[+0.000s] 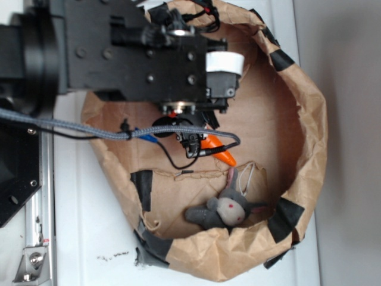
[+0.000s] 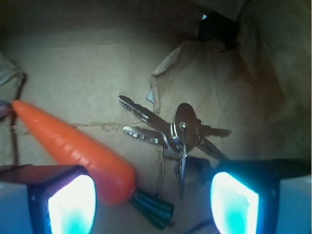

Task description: Grab the silver keys.

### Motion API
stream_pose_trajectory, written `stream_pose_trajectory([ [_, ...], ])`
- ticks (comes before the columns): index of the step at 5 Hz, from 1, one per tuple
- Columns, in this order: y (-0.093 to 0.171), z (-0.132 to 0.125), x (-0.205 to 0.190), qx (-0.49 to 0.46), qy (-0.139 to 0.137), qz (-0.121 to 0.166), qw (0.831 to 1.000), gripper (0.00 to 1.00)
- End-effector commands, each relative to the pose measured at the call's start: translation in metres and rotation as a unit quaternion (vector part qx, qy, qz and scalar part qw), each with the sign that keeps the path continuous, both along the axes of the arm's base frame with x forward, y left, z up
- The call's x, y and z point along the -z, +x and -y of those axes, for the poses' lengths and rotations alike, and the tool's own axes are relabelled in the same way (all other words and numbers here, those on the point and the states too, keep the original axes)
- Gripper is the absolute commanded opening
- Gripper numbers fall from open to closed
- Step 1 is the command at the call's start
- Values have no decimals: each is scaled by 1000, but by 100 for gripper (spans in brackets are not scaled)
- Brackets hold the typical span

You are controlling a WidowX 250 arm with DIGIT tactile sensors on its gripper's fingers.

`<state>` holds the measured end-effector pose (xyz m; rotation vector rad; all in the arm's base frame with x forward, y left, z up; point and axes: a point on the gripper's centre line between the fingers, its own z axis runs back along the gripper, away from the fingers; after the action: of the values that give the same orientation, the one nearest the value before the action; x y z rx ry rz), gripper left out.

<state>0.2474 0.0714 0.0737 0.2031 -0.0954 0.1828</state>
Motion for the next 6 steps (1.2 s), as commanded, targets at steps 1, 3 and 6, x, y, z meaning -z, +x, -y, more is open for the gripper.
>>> stream_pose_trajectory([
  [1, 1, -26, -20, -21, -7, 15, 1000, 100],
  [3, 9, -44, -24, -33, 15, 21, 999, 100],
  [6, 14, -33, 8, 7, 11, 27, 1000, 100],
])
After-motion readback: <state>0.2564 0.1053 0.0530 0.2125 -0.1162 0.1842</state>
